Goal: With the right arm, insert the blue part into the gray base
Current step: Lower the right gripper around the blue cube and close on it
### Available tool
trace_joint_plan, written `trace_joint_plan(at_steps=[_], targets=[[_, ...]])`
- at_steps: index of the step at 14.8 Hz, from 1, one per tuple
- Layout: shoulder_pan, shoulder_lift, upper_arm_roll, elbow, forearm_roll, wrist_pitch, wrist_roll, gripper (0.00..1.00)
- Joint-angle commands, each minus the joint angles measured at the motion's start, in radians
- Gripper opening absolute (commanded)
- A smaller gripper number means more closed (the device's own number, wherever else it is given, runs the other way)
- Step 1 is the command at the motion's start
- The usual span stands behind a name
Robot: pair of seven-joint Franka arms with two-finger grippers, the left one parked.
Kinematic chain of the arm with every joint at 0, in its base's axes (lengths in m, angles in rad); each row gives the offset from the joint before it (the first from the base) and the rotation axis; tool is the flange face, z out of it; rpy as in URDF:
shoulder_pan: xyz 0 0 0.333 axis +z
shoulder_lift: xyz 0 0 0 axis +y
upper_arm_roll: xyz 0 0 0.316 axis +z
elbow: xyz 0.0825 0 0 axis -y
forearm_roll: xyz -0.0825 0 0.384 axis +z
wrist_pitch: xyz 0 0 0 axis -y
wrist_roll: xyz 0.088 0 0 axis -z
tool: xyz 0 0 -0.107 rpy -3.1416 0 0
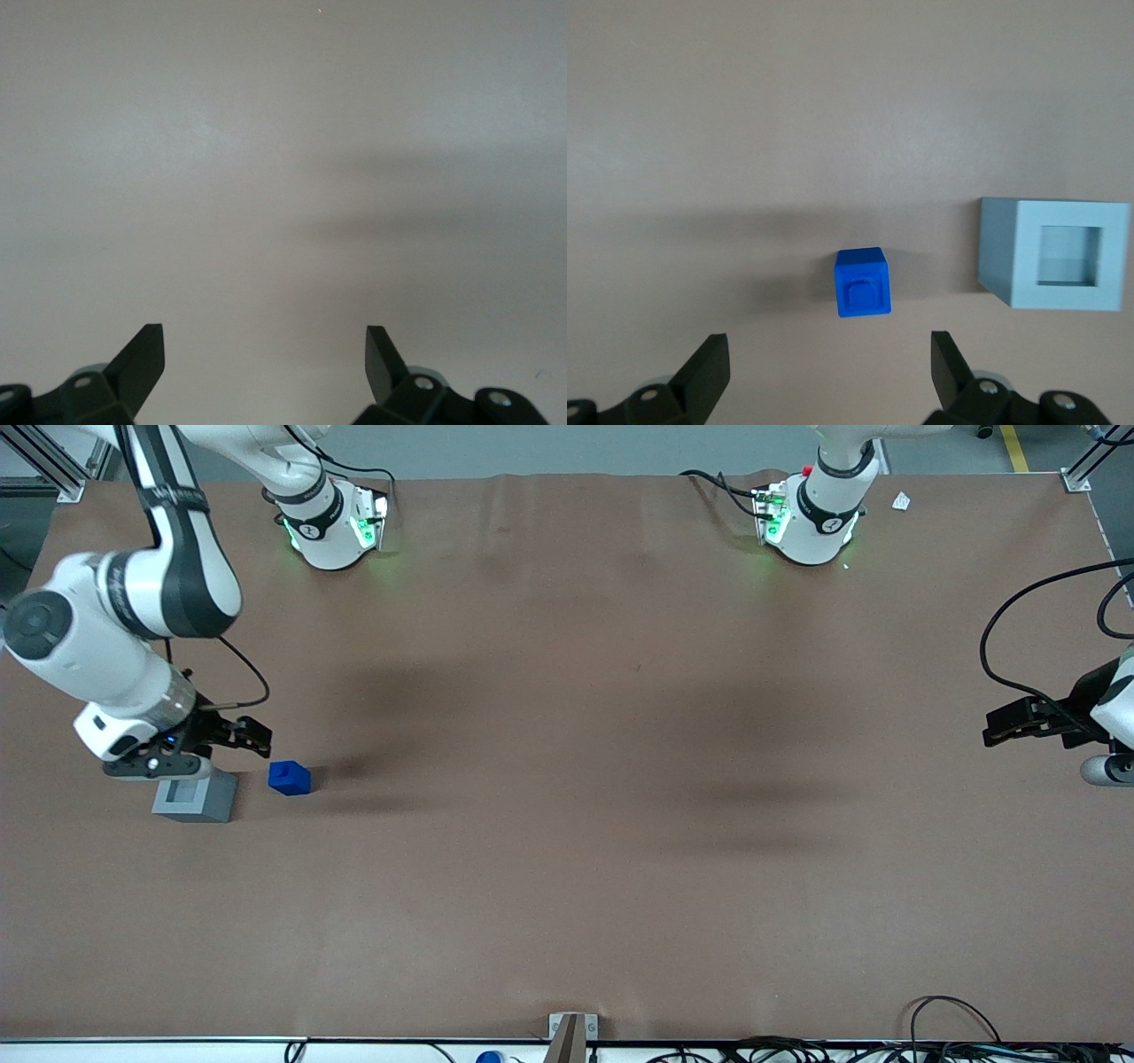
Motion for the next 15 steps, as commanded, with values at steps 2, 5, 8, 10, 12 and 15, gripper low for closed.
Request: trace_joint_plan(at_steps=[2,5,8,10,12,15], targets=[[-0.003,0.092,-0.007,-0.011,-0.001,0.085,-0.066,1.00],[-0.028,0.178,-0.006,-0.011,-0.001,0.183,-0.152,1.00],[-0.051,0.215,-0.006,-0.005,-0.001,0.190,-0.209,0.98],[-0.048,0.220,-0.006,-0.002,0.001,0.187,-0.204,0.97],[-0.046,0.226,-0.006,0.000,0.007,0.185,-0.200,0.97],[-0.040,0.232,-0.004,0.003,0.011,0.177,-0.195,0.95]])
